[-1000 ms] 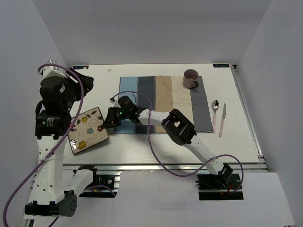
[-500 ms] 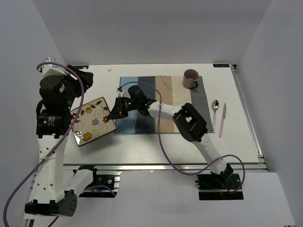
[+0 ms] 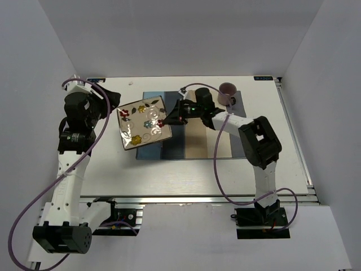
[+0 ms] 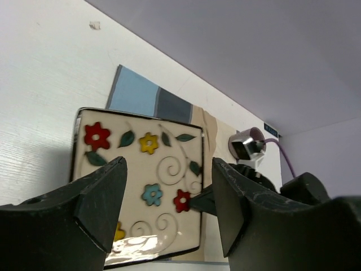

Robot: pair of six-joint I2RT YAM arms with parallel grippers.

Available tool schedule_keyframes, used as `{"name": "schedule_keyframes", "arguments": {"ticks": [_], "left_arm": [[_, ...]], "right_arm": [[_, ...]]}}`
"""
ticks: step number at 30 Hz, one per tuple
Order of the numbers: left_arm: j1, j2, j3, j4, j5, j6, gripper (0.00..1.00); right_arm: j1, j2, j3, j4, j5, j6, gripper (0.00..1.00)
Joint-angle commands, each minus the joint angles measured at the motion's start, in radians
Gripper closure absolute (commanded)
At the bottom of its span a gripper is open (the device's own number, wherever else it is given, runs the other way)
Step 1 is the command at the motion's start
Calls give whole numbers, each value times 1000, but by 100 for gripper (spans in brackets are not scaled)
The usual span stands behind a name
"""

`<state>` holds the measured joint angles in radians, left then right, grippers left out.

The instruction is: Set the dinner table for one person

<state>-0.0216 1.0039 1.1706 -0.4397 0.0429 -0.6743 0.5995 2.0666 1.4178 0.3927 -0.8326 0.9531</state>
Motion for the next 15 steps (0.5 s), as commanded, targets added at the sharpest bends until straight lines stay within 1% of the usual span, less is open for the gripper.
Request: {"name": "schedule_keyframes", "arguments": {"ticks": [1, 5, 8, 11, 15], "left_arm": [[3, 21, -26, 103, 54, -11, 29], [3, 70, -48, 144, 83, -18, 29], [3, 91, -63, 171, 98, -27, 29], [3, 105, -75, 197, 109, -34, 29], [3, 137, -75, 211, 115, -36, 29]], "right_arm": [[-52, -151, -23, 218, -123, -22, 100], [-138, -192, -133, 212, -144, -53, 100], [-219, -214, -178, 187, -166, -99, 100], [-260, -223, -197, 137, -186, -158, 100], [-337, -223, -221, 117, -204, -184, 100]]}}
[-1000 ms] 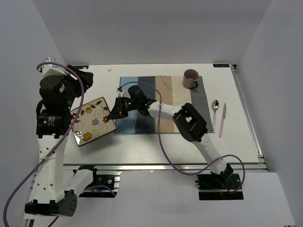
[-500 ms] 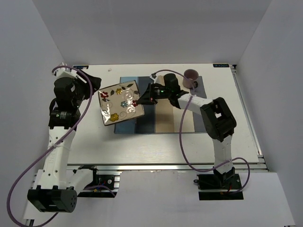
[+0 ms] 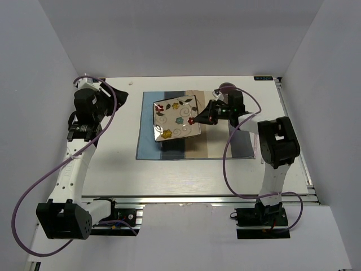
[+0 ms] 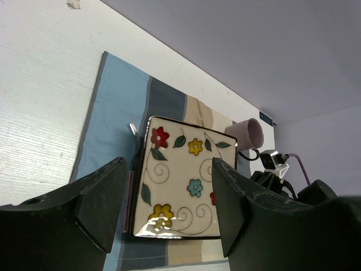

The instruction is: Set the dinner table for one person

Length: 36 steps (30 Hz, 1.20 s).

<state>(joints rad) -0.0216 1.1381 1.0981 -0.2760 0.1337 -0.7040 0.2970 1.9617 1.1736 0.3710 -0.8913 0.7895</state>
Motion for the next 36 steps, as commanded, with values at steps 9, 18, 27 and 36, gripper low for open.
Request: {"name": "schedule_keyframes", "arguments": {"ticks": [9, 18, 27, 36], "left_arm": [[3, 22, -7, 58, 23, -11, 29], [3, 25, -26, 70, 21, -28, 29], [3, 28, -21, 69, 21, -25, 29], [3, 15, -32, 69, 23, -26, 29]], "right_arm": [[-137, -75, -2, 114, -204, -53, 100], [-176, -12, 32, 17, -235, -118, 100], [-177, 17, 14, -17, -195, -121, 100], [-180, 31, 9, -109, -158, -190, 100]]}}
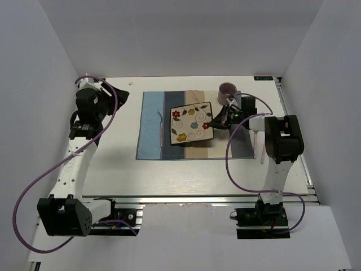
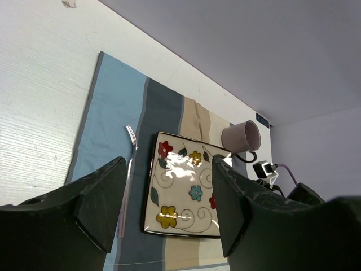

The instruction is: Set the dinner table for one person

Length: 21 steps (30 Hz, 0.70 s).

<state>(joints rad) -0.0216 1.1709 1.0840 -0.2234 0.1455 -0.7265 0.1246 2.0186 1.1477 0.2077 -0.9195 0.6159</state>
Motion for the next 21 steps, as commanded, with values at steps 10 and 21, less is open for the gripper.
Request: {"name": "schedule_keyframes", "arguments": {"ticks": [10, 21], "left_arm": [[3, -28, -32, 30, 12, -11, 29], [3, -39, -64, 81, 25, -19, 28]], "right_arm": [[-20, -35, 29, -48, -88, -94, 67], [-43, -57, 194, -512, 100, -454, 28]]}}
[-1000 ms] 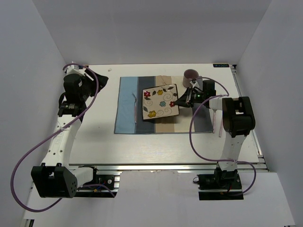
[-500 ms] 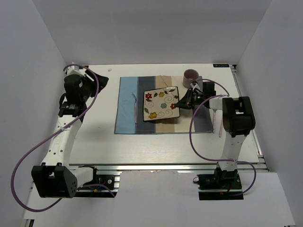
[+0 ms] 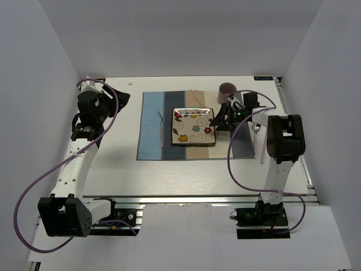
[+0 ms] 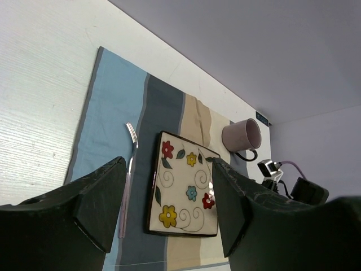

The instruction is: Set the dinner table for one person

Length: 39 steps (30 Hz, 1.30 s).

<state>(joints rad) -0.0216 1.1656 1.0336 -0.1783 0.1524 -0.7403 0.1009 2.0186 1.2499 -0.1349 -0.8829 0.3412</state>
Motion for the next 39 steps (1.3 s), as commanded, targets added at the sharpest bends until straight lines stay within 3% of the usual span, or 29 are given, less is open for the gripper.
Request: {"name": "schedule_keyframes", "arguments": {"ticks": [1, 5, 6, 10, 13, 16, 17, 18, 20, 21, 24, 27, 30, 39], "left_arm": [[3, -37, -15, 37, 18, -1, 28], [3, -46, -35, 71, 18, 7, 28], [3, -46, -43, 83, 21, 2, 28], [3, -34, -93, 163, 56, -30, 29], [3, -15, -122, 229, 93, -50, 33], [3, 11, -125, 255, 147, -48, 45], [3, 19, -127, 272, 160, -50, 62], [3, 34, -132, 283, 192, -57, 76], [2, 64, -141, 319, 238, -73, 100], [-3, 65, -142, 326, 239, -76, 100], [-26, 92, -138, 341, 239, -80, 97], [-44, 112, -115, 324, 233, -68, 73], [-64, 124, -78, 272, 222, -33, 61], [-95, 131, -26, 188, 202, 8, 56]], "right_arm": [[-24, -61, 138, -289, 90, -229, 28], [-27, -118, 256, -555, 249, -499, 29], [-29, -141, 260, -566, 348, -565, 12], [-55, -303, 163, -459, 536, -590, 11], [-123, -365, 108, -463, 539, -558, 11], [-219, -379, 82, -503, 539, -506, 32], [-237, -391, 68, -503, 558, -504, 40], [-266, -400, 39, -503, 606, -504, 57], [-293, -422, -16, -506, 642, -525, 71], [-296, -426, -36, -506, 659, -537, 72], [-297, -428, -92, -506, 705, -568, 61], [-297, -434, -147, -474, 742, -579, 53], [-297, -416, -181, -418, 829, -555, 51], [-297, -290, -146, -347, 903, -512, 52]]}}
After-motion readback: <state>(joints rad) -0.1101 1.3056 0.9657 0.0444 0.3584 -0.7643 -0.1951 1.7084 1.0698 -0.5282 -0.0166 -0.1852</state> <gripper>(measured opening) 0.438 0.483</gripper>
